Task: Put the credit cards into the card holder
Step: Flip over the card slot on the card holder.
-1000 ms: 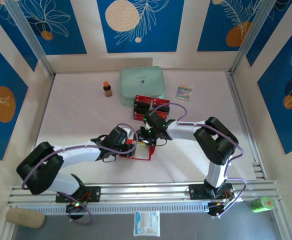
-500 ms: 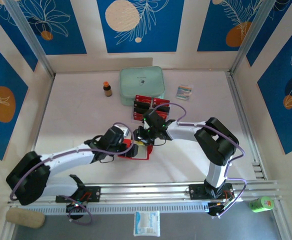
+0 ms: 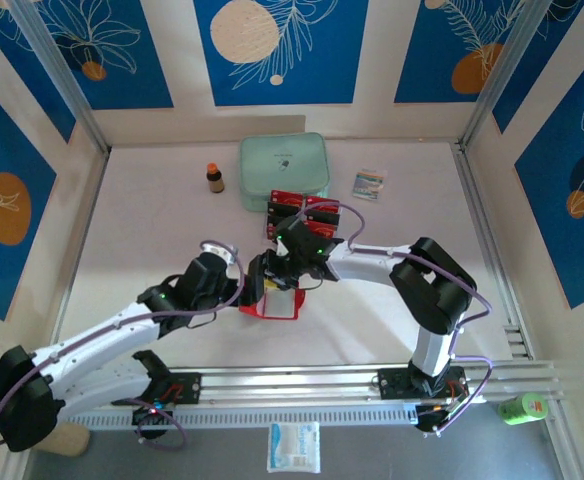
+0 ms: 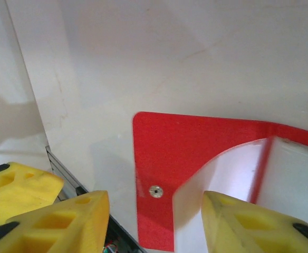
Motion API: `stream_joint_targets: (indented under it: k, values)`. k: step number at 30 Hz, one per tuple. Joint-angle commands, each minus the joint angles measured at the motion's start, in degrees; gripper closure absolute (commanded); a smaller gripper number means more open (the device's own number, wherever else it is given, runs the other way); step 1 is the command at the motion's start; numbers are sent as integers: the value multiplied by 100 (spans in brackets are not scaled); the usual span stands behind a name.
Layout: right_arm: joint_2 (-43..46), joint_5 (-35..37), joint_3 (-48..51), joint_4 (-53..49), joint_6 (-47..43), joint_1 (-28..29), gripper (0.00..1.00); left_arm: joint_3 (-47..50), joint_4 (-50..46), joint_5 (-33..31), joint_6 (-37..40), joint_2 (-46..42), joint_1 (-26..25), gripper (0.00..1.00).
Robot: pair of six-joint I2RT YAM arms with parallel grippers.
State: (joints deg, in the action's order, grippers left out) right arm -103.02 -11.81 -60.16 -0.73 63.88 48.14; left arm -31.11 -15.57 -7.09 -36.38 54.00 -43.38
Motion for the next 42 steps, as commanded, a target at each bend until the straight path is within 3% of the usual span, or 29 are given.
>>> stream_joint_targets:
  k: [1, 14, 28, 37, 42]
  values:
    - [-275, -137, -201, -149, 59, 108, 45, -61, -648, -761, -276, -271, 180, 0]
    - [-838, -234, -315, 89, 296, 100, 41, 33, -1030, -768, -136, -490, 348, 0]
    - [-519, -260, -127, 196, 393, -8, 41, 316, -114, 74, 342, 566, 349, 0]
    - [-7, -274, 2, 182, 362, -211, 41, 425, -80, -75, 377, 1052, 348, 0]
    - [649, 89, 126, -731, -69, -322, 41, 431, -169, -228, 279, 1209, 349, 0]
